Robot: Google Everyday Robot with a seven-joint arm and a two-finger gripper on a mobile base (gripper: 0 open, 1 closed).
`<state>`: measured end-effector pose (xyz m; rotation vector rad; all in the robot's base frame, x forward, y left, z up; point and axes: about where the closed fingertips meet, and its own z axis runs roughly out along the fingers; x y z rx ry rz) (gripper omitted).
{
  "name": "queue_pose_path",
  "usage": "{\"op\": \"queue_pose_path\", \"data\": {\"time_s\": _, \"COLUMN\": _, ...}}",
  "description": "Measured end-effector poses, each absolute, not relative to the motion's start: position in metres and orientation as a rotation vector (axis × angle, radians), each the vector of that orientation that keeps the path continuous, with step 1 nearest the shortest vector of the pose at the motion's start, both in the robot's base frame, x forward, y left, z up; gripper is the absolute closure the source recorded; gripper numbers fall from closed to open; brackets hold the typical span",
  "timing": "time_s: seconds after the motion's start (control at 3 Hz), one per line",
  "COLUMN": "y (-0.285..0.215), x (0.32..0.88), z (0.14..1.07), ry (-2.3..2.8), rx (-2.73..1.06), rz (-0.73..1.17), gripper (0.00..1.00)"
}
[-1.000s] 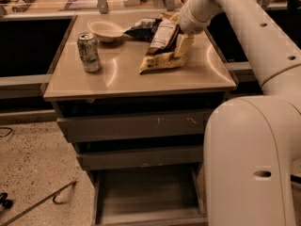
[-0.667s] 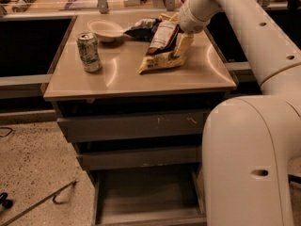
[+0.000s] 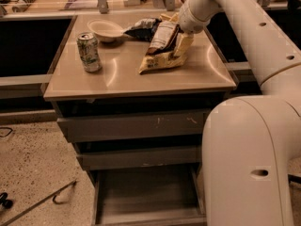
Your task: Place brown chip bag into bottom drawer
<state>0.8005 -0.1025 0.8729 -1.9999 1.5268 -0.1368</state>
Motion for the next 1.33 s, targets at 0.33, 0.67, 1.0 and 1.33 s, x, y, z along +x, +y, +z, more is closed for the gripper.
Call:
{"op": "queue_pose_path", "data": {"time_s": 0.33, "y": -0.097, "x": 0.787, "z": 0.876, "ry": 1.491, "rx": -2.03, "rz": -0.108, "gripper": 1.0}}
{"op": "queue_pose_path", "data": {"time_s": 0.67, "y": -0.093, "x": 0.766, "z": 0.893, "ry": 1.453, "rx": -2.054, "rz": -0.084, "gripper": 1.0}}
{"op": "queue_pose_path", "data": {"time_s": 1.0, "y": -0.093, "x": 0.738, "z": 0.92, "ry": 1.426, "rx": -2.066, "rz": -0.078, "gripper": 1.0}}
{"op": "queue_pose_path", "data": {"time_s": 1.33, "y": -0.093, "x": 0.71, "z": 0.96, "ry": 1.41, "rx": -2.051, "rz": -0.105, "gripper": 1.0}}
